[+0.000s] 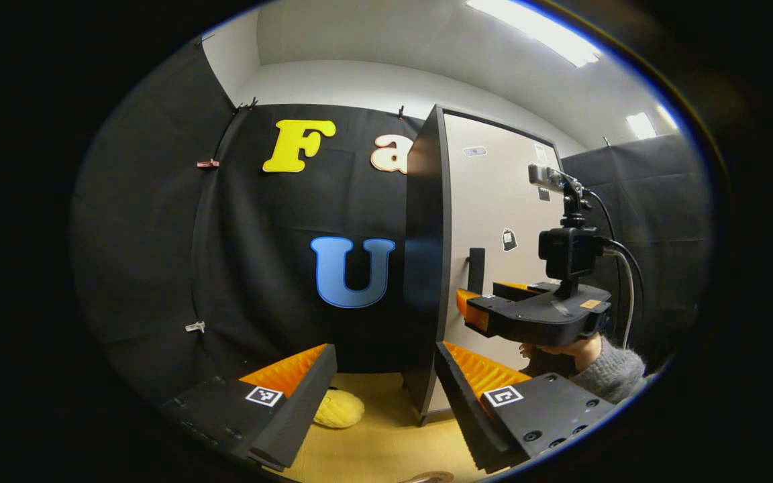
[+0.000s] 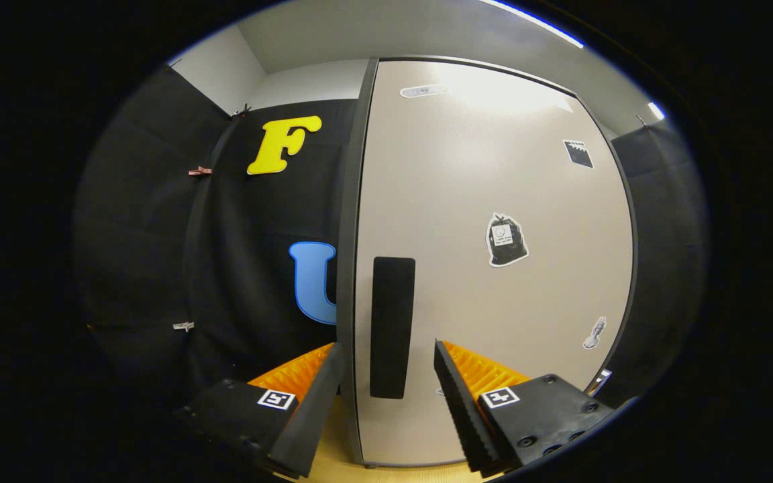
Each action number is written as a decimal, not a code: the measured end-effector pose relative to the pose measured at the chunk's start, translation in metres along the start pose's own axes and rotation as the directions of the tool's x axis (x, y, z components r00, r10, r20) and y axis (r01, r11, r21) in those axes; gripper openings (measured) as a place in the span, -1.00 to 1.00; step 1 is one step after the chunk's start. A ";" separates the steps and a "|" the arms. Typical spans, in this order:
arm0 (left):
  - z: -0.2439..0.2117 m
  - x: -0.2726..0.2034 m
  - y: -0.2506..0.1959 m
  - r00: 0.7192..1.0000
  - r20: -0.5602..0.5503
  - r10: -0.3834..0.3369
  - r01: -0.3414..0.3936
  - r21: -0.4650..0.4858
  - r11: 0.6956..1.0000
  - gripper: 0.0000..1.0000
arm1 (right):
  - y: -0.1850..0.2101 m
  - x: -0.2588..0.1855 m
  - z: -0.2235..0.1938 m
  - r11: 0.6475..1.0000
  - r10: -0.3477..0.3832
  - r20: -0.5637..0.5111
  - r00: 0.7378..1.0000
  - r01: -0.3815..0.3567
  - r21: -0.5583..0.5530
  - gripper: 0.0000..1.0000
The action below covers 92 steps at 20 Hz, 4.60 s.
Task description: Open the cabinet door with the right hand, grasp the bottle in the cabinet with the left hand and place it on the coaster, then close the cabinet door with the right hand.
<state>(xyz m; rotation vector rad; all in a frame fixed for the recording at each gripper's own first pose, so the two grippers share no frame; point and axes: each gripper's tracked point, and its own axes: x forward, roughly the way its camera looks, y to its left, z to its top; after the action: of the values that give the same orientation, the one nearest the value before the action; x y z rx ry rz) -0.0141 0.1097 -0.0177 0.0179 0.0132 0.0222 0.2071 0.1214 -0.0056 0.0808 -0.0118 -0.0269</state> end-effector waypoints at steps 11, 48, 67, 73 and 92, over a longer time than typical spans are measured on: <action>-0.012 -0.001 0.028 0.999 -0.028 0.031 -0.031 -0.008 0.999 0.86 | 0.000 0.024 0.004 0.996 -0.083 0.027 0.996 0.083 0.014 -0.36; -0.005 0.030 -0.152 0.968 0.016 -0.252 0.253 -0.052 0.966 0.84 | -0.104 -0.170 0.026 0.999 0.016 -0.066 0.998 -0.014 0.035 -0.87; -0.012 0.047 -0.266 0.992 0.007 -0.125 0.125 -0.041 0.991 0.84 | -0.216 -0.205 0.030 0.994 0.110 -0.069 0.992 -0.108 0.035 -0.89; -0.013 0.065 -0.263 0.992 -0.003 -0.124 0.124 -0.010 0.992 0.84 | -0.246 -0.203 0.029 0.996 0.064 -0.068 0.996 -0.060 0.061 -0.89; -0.012 0.202 -0.250 0.944 0.042 -0.326 0.325 0.039 0.945 0.84 | -0.273 -0.284 0.061 0.923 -0.381 0.043 0.924 0.376 0.081 -0.90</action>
<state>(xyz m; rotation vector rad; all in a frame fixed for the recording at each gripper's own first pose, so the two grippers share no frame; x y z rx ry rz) 0.1935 -0.1350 -0.0369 0.0476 -0.0320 -0.3104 -0.0850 -0.1479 0.0300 0.1536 -0.0550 -0.4176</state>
